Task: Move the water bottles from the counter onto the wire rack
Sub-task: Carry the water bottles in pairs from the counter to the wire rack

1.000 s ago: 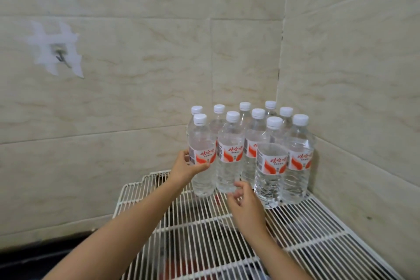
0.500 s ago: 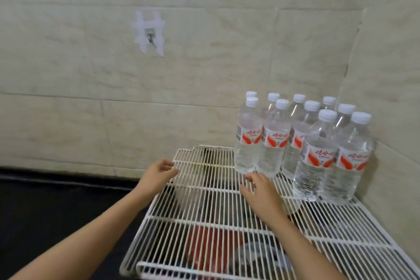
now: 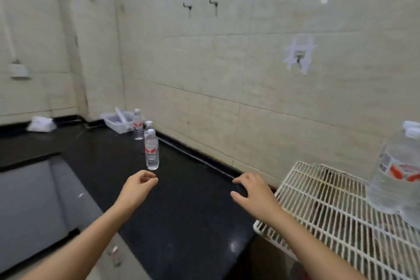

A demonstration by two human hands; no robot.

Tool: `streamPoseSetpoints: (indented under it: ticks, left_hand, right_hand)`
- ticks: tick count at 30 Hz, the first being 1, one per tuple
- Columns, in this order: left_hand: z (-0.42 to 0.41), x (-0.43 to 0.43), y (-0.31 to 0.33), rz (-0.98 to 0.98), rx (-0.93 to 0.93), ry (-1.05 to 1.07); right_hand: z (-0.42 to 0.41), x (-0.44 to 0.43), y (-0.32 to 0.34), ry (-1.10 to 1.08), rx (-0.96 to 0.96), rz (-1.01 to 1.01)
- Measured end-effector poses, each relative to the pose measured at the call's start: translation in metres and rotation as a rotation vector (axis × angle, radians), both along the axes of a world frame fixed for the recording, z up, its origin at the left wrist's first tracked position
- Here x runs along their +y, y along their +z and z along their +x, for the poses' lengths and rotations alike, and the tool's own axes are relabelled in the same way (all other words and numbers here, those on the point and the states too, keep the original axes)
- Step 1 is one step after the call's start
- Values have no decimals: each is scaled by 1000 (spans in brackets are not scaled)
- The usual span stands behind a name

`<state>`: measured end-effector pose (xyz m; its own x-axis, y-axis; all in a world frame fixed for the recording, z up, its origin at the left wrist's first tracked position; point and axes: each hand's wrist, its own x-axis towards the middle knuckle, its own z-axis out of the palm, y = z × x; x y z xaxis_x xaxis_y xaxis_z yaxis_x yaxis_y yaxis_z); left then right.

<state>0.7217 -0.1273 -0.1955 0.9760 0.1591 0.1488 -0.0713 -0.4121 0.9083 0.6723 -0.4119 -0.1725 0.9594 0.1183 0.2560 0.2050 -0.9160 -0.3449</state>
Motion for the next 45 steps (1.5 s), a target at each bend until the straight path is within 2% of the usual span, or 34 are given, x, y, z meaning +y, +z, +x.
streamPoseSetpoints:
  ticks: [6, 11, 14, 18, 23, 27, 32, 38, 45]
  left_hand:
    - [-73, 132, -8, -28, -20, 185]
    - [-156, 254, -10, -7, 21, 325]
    - [-197, 317, -7, 5, 17, 398]
    - [-236, 377, -8, -12, 28, 493]
    - [-251, 421, -20, -55, 44, 559]
    - [-240, 437, -25, -57, 52, 549]
    - [-198, 458, -19, -15, 32, 541]
    - [-107, 493, -15, 28, 35, 536]
    - [17, 519, -23, -13, 34, 504]
  right_hand:
    - [4, 114, -17, 99, 77, -23]
    - [-21, 243, -39, 208, 158, -35]
    - [-39, 320, -44, 293, 142, -57]
    - [-59, 396, -45, 384, 156, -76]
    - [-55, 451, -40, 440, 131, -111]
    - [-26, 474, -38, 448, 130, -140]
    - [35, 503, -43, 410, 155, -43]
    - [130, 541, -63, 426, 189, 6]
    - [240, 556, -74, 371, 252, 6]
